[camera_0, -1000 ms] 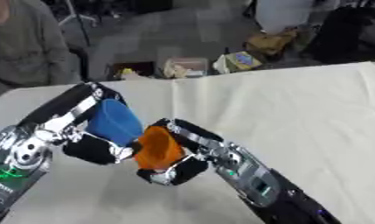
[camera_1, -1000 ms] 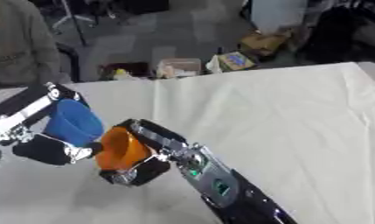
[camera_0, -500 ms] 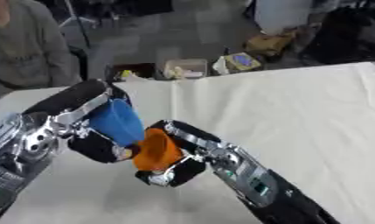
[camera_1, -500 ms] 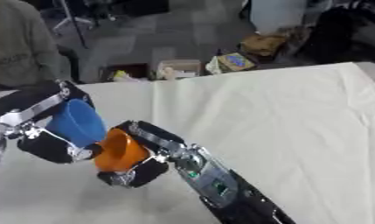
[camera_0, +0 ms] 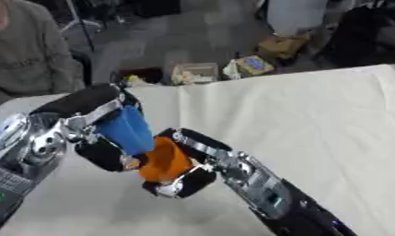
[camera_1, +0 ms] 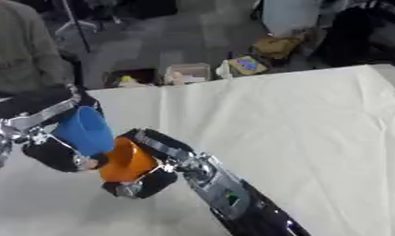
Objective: Pour the contents of one cup into another cup.
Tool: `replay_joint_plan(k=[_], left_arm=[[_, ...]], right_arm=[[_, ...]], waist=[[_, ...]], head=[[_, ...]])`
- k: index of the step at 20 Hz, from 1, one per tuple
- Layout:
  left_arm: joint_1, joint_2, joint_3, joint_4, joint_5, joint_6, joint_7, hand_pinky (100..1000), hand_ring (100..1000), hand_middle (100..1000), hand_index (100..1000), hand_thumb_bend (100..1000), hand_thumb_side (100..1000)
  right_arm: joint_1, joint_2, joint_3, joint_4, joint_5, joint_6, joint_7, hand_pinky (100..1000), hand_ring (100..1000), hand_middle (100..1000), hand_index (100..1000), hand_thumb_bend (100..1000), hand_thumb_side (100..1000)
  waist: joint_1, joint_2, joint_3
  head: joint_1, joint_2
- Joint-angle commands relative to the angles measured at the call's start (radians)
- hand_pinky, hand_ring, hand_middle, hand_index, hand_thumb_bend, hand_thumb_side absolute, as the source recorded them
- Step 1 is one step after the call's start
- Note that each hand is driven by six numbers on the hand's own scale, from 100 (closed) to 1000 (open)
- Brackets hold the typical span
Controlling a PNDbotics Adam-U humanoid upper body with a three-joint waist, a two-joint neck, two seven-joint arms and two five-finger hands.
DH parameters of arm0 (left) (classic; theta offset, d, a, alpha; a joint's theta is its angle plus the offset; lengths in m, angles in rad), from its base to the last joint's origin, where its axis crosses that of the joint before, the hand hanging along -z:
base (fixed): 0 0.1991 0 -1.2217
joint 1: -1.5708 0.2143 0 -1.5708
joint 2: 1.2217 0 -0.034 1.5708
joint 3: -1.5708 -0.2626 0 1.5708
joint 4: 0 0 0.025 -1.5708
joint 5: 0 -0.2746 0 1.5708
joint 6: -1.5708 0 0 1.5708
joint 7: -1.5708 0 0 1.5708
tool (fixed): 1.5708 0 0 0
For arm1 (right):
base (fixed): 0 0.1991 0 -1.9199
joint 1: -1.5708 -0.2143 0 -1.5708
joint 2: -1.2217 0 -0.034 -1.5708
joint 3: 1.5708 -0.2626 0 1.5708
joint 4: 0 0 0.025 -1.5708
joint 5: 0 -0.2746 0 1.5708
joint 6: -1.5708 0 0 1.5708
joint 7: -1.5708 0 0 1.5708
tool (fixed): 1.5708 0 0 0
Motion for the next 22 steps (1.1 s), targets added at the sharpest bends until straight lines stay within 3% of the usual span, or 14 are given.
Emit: replay_joint_plan(k=[1, 22], left_arm=[[-0.027, 0.047, 0.024, -0.028, -0.012, -0.006, -0.039, 224, 209, 198, 468, 389, 100], [-0.05, 0.101, 0.018, -0.11, -0.034, -0.049, -0.226, 234, 220, 215, 469, 367, 100]], right_arm=[[-0.018, 0.0, -0.009, -0.013, -0.009, -0.001, -0.002, 362, 394, 359, 586, 214, 100], [-0.012, -0.007, -0.008, -0.005, -0.008, -0.001, -0.002, 362, 399, 363, 586, 215, 100]], waist=[[0.002, -0.02, 0.002], [0.017, -0.031, 0.01]], head=[[-0.001, -0.012], [-0.012, -0.018]])
